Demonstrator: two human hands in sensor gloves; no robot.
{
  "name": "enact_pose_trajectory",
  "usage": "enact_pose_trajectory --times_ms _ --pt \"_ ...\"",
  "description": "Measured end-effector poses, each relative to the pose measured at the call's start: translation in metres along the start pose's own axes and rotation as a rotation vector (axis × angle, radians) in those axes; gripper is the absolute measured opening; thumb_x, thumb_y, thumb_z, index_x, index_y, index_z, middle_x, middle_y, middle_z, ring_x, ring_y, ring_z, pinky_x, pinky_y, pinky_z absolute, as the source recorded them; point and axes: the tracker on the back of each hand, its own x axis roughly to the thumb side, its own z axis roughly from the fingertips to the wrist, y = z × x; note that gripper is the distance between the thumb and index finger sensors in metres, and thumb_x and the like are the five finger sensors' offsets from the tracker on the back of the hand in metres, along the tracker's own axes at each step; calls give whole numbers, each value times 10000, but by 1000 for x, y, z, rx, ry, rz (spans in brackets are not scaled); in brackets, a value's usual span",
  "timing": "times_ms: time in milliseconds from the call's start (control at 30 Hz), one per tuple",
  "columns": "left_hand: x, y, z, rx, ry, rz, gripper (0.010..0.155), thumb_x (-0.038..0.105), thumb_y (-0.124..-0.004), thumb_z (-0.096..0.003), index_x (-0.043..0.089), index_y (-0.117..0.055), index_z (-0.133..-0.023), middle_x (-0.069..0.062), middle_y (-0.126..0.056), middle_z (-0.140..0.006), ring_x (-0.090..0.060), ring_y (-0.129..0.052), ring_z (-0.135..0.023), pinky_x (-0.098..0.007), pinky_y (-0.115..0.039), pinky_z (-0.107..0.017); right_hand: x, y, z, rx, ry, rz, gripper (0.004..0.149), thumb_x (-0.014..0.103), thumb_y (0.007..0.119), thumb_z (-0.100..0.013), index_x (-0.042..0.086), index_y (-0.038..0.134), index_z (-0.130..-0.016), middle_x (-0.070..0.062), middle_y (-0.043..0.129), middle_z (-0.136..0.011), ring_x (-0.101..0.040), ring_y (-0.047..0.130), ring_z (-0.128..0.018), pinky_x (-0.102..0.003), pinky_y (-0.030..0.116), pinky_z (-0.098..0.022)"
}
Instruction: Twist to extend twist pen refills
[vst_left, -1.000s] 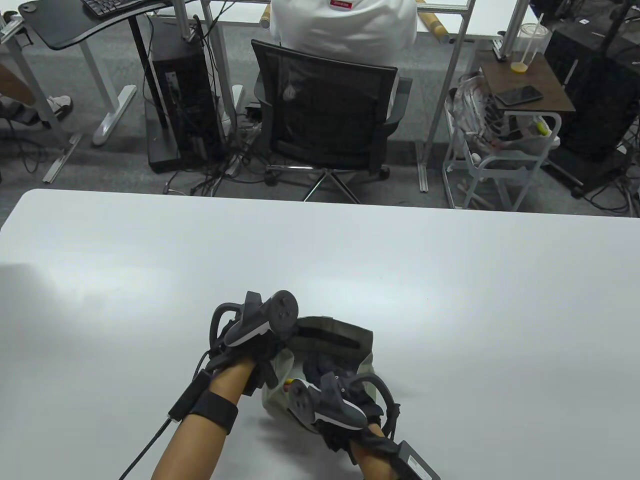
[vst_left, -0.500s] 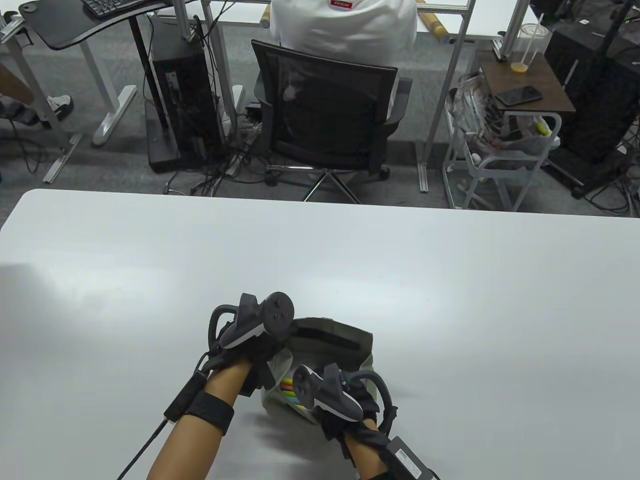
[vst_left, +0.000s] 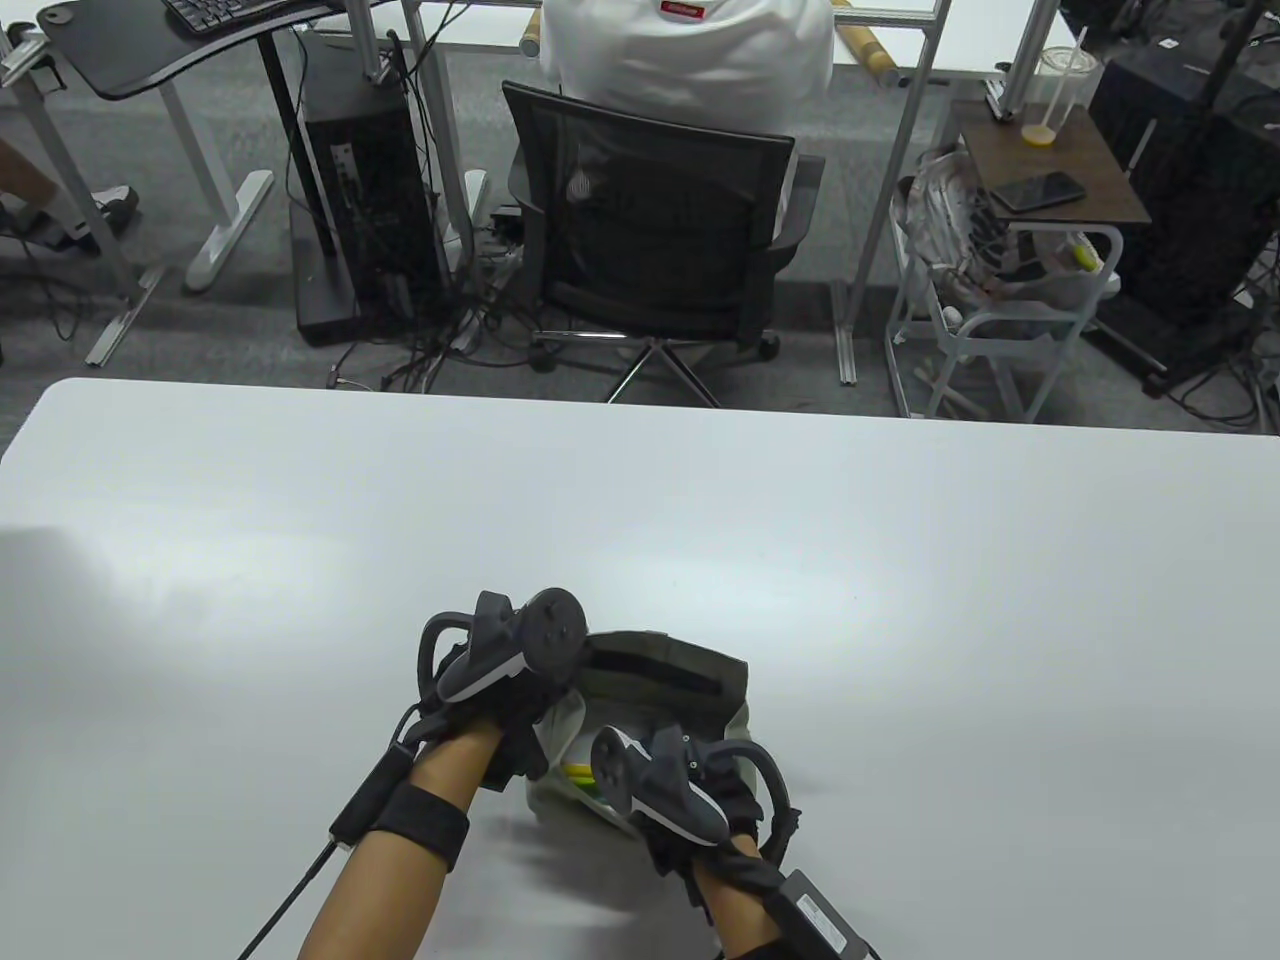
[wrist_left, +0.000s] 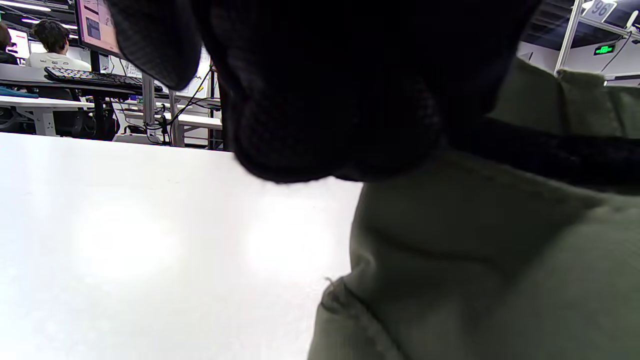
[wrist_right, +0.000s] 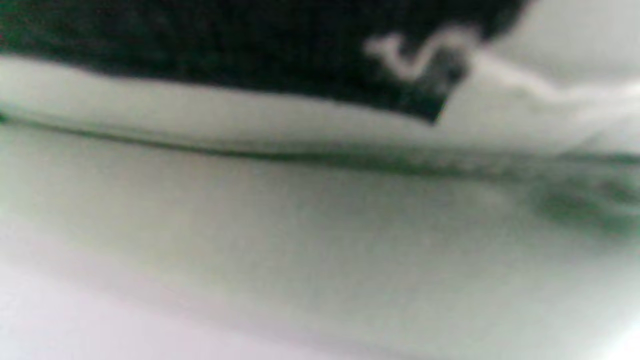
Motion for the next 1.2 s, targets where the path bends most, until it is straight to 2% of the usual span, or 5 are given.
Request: enact_pose_trajectory --times_ms 300,533,767,933,1200 --pt "-9 12 14 35 -8 76 532 405 -844 -493 149 -841 -959 -50 -1034 -722 -243 -1060 -558 -684 -594 -676 -29 -41 16 -171 46 -195 448 306 769 -328 246 891 -754 -53 922 -720 -131 987 -359 -279 865 -220" --pt "-3 61 48 165 -17 230 617 483 -770 -534 110 -773 -1025 -118 -973 -830 -323 -1004 -655 -723 -537 -674 -49 -66 33 -405 67 -525 449 329 763 -339 201 882 -752 -68 958 -643 -107 995 -265 -260 860 -160" --pt "25 106 77 271 -108 428 647 552 -664 -562 99 -808 -1002 -146 -975 -824 -354 -994 -649 -730 -530 -669 -51 -69 40 -471 73 -652 453 356 773 -350 171 875 -750 -74 974 -605 -90 1004 -239 -246 867 -146" --pt "52 110 85 309 -150 331 644 584 -769 -525 125 -835 -971 -123 -984 -796 -329 -1003 -623 -732 -541 -667 -45 -71 43 -483 47 -645 452 360 779 -348 170 877 -746 -72 976 -603 -86 1003 -235 -244 867 -143" --pt "72 117 83 359 -160 166 476 439 -873 -503 153 -887 -883 -76 -1017 -705 -264 -1031 -547 -709 -574 -673 -44 -71 44 -498 46 -640 450 352 774 -349 175 870 -751 -73 969 -614 -87 1000 -246 -245 865 -153"
